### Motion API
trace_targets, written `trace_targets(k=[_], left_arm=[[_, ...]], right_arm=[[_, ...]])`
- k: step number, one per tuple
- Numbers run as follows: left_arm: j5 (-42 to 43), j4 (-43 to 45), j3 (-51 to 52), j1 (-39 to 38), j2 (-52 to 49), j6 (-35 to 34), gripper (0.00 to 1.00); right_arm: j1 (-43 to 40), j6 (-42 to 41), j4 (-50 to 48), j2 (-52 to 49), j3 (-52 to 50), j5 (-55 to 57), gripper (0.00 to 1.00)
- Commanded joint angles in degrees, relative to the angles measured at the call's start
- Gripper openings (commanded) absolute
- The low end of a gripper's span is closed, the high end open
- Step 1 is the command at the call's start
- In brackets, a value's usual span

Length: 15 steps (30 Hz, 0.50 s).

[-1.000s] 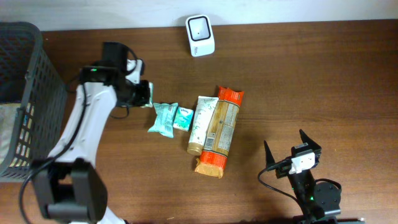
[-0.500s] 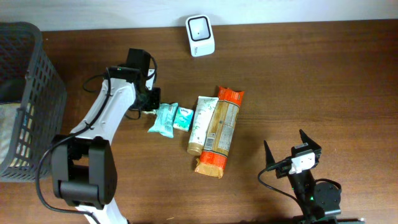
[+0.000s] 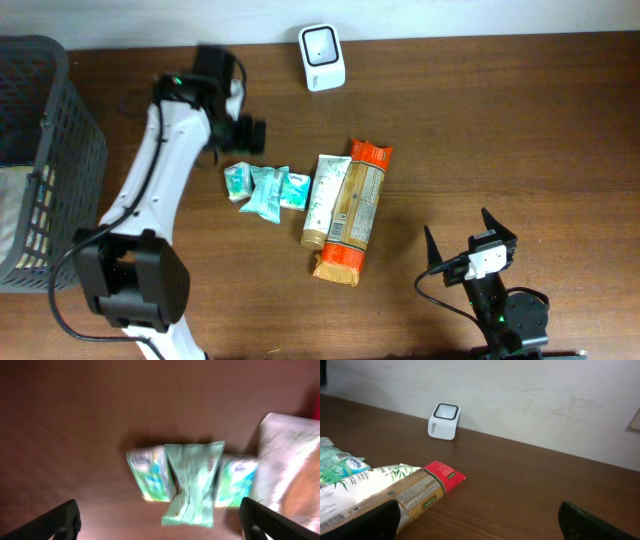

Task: Scan the item barcode
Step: 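Take another Kleenex pack from the basket and place it beside the others, then grasp the large white bag in the basket and lay it over the items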

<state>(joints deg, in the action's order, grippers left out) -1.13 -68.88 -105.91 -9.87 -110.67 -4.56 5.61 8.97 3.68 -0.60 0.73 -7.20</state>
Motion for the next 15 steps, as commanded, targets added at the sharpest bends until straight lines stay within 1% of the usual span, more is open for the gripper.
trace_targets(k=[1,3,6,7,10,12,15], left_arm=[[-0.4,-4.0,-19.0,3.2,0.8,0.3,0.99],[-0.9,-6.9,-31.8,7.8,0.8,0.3,0.99],[-5.5,-9.1,-41.5,15.6,0.8,-0.3,0.99],[-9.2,-10.0,-43.6,20.0,0.8,-1.7,0.99],[-14.8,-11.2,-42.8,29.4,0.6,-2.3,0.99],[-14.8,-11.1,-40.3,35.6,0.3,-2.3,0.99],[-14.8,-11.2,-35.0,41.9,-0.9,-2.3,0.99]], right_arm=[[-0.3,-0.4,0.1,0.4,-0.4,-0.3,0.99],[-0.3,-0.4,0.1,0.4,-0.4,-0.3,0.99],[-0.3,-0.4,0.1,0.4,-0.4,-0.3,0.99],[-0.3,-0.4,0.1,0.4,-0.4,-0.3,0.99],[-0.3,-0.4,0.1,0.4,-0.4,-0.3,0.99],[-0.3,-0.4,0.1,0.4,-0.4,-0.3,0.99],[-0.3,-0.4,0.1,0.4,-0.4,-0.3,0.99]])
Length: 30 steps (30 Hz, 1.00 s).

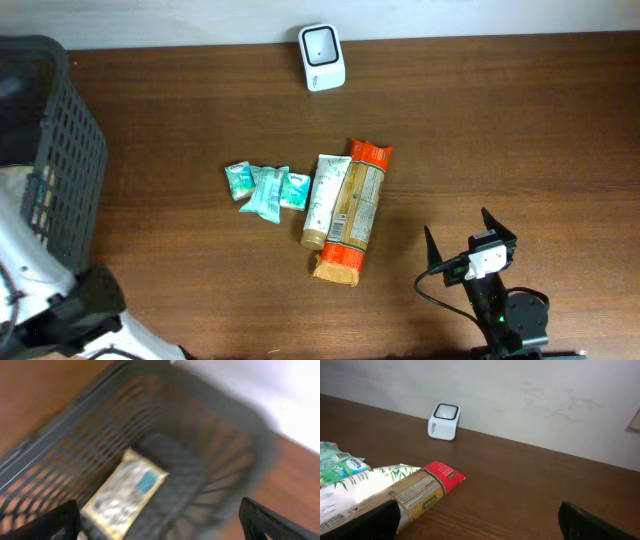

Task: Scan the item barcode
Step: 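Grasp the large white bag in the basket and lay it over the items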

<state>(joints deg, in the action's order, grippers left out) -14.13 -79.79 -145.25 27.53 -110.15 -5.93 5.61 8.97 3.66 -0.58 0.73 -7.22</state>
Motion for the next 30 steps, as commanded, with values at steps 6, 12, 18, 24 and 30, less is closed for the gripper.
trace_targets(k=[6,12,18,24,30], left_arm=[[-1.7,8.9,29.8,10.5,-2.7,12.9,0.98],[-1.7,27.1,49.9,10.5,-2.7,22.5,1.00],[-2.0,38.4,56.3,10.5,-4.8,26.0,1.00],[-4.3,38.0,56.3,11.5,-10.5,26.4,0.97],[-5.2,38.7,56.3,13.8,-12.0,26.4,0.73]], right_arm=[[-0.3,-0.4,0.1,0.4,-0.4,-0.3,0.99],[-0.3,-0.4,0.1,0.4,-0.4,-0.3,0.99],[-0.3,-0.4,0.1,0.4,-0.4,-0.3,0.99],[-0.3,-0.4,0.1,0.4,-0.4,-0.3,0.99],[-0.3,-0.4,0.1,0.4,-0.4,-0.3,0.99]])
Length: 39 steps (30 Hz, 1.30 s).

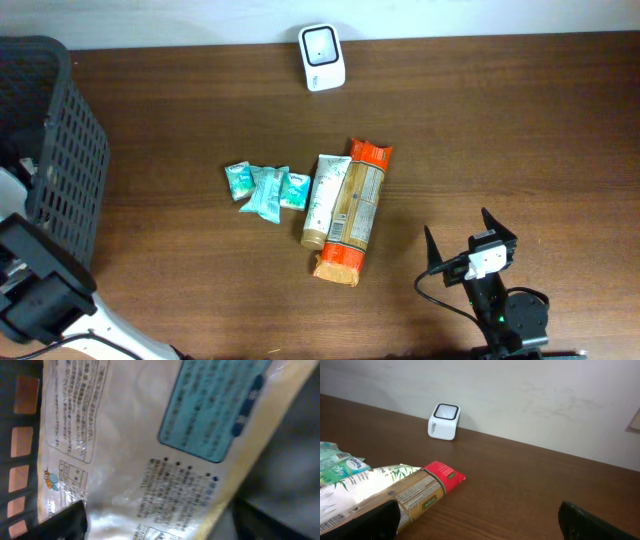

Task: Scan the item barcode
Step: 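Grasp the large white bag in the basket and lay it over the items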

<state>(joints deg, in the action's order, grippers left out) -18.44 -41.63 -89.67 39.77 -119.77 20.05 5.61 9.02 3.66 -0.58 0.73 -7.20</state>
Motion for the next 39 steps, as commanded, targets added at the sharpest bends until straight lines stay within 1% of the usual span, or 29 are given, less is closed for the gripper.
trace_targets(k=[1,2,3,4,5,6,7,11,15,17,18,19,21,24,25,27,29,30,32,33,35,36,38,39], left_arm=[[-0.9,0.7,0.8,2.0,-2.4,0.4,0.65],[-0.9,0.7,0.8,2.6,-2.4,0.4,0.57],[-0.9,0.9,0.8,3.0,-2.4,0.4,0.55],[-0.8,0.9,0.8,3.6,-2.4,0.4,0.50],[-0.9,1.0,0.8,4.0,-2.4,0.4,0.33],[-0.8,1.0,0.8,4.3,-2.4,0.4,0.11],[-0.9,1.0,0.8,4.3,-2.4,0.4,0.00],[-0.9,0.2,-0.2,3.0,-1.7,0.2,0.00],[-0.9,-0.9,-3.8,-0.2,3.7,-3.8,0.00],[-0.9,-0.8,-6.4,-2.3,8.9,-4.4,0.00],[-0.9,-0.6,-9.0,-3.8,14.0,-6.8,0.00],[-0.9,-0.4,-10.4,-4.4,16.6,-7.9,0.00],[-0.9,0.5,-13.1,-5.4,22.2,-8.3,0.00],[-0.7,1.4,-15.2,-6.6,30.2,-9.2,0.00],[-0.6,1.7,-15.2,-7.6,33.3,-10.5,0.00],[3.9,0.9,-15.2,-11.6,38.9,-11.2,0.00],[9.4,-2.1,-15.2,-17.1,42.1,-11.9,0.00],[11.3,-4.1,-15.2,-20.4,42.6,-12.4,0.00],[12.8,-9.2,-15.1,-26.4,42.0,-15.9,0.00],[15.1,-13.2,-15.0,-29.9,40.9,-16.4,0.00],[17.5,-17.6,-14.6,-34.2,38.7,-16.4,0.00],[17.8,-21.2,-13.6,-38.4,36.2,-16.4,0.00],[17.8,-23.9,-11.0,-44.5,31.7,-16.3,0.00],[17.8,-23.8,-9.9,-46.7,30.0,-16.3,0.00]], right_arm=[[-0.3,-0.5,0.1,0.4,-0.4,-0.3,0.99],[-0.3,-0.5,0.1,0.4,-0.4,-0.3,0.99],[-0.3,-0.5,0.1,0.4,-0.4,-0.3,0.99],[-0.3,-0.5,0.1,0.4,-0.4,-0.3,0.99],[-0.3,-0.5,0.1,0.4,-0.4,-0.3,0.99],[-0.3,-0.5,0.1,0.4,-0.4,-0.3,0.99],[-0.3,-0.5,0.1,0.4,-0.4,-0.3,0.99],[-0.3,-0.5,0.1,0.4,-0.4,-0.3,0.99],[-0.3,-0.5,0.1,0.4,-0.4,-0.3,0.99],[-0.3,-0.5,0.1,0.4,-0.4,-0.3,0.99],[-0.3,-0.5,0.1,0.4,-0.4,-0.3,0.99],[-0.3,-0.5,0.1,0.4,-0.4,-0.3,0.99],[-0.3,-0.5,0.1,0.4,-0.4,-0.3,0.99],[-0.3,-0.5,0.1,0.4,-0.4,-0.3,0.99],[-0.3,-0.5,0.1,0.4,-0.4,-0.3,0.99],[-0.3,-0.5,0.1,0.4,-0.4,-0.3,0.99],[-0.3,-0.5,0.1,0.4,-0.4,-0.3,0.99],[-0.3,-0.5,0.1,0.4,-0.4,-0.3,0.99],[-0.3,-0.5,0.1,0.4,-0.4,-0.3,0.99],[-0.3,-0.5,0.1,0.4,-0.4,-0.3,0.99],[-0.3,-0.5,0.1,0.4,-0.4,-0.3,0.99],[-0.3,-0.5,0.1,0.4,-0.4,-0.3,0.99],[-0.3,-0.5,0.1,0.4,-0.4,-0.3,0.99],[-0.3,-0.5,0.1,0.4,-0.4,-0.3,0.99]])
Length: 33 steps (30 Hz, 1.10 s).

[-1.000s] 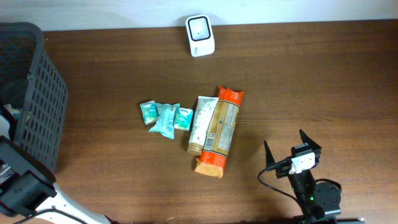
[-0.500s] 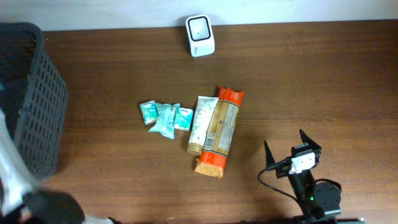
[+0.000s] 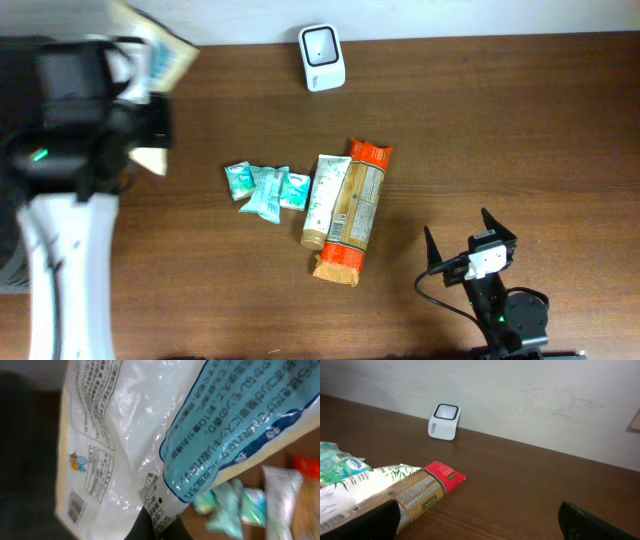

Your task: Scan the item barcode

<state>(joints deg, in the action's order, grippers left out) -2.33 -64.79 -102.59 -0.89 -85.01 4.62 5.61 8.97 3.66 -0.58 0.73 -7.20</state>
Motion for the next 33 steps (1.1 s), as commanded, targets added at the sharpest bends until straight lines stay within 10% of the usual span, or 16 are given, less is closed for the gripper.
trace_targets(k=[1,11,20,21,24,33], left_arm=[[1.6,-0.6,3.8,-8.3,-6.4,-0.9,0.00],[-2.0,3.6,5.9,-29.5,-24.6,-0.7,0.00],[-4.6,2.6,5.9,-31.6,-28.9,-0.8,0.01],[-4.5,2.6,5.9,-31.6,-28.9,-0.8,0.13],[-4.6,2.6,5.9,-31.6,-28.9,-0.7,0.97],[-5.6,-3.0,-3.9,-18.1,-14.7,-1.4,0.99]], right_arm=[[-0.3,-0.4,0.1,0.4,-0.4,-0.3,0.99],[-0.3,-0.4,0.1,0.4,-0.4,-0.3,0.99],[-0.3,-0.4,0.1,0.4,-0.4,-0.3,0.99],[-0.3,-0.4,0.1,0.4,-0.4,-0.3,0.99],[-0.3,-0.4,0.1,0.4,-0.4,-0.3,0.99],[-0.3,-0.4,0.1,0.4,-0.4,-0.3,0.99]])
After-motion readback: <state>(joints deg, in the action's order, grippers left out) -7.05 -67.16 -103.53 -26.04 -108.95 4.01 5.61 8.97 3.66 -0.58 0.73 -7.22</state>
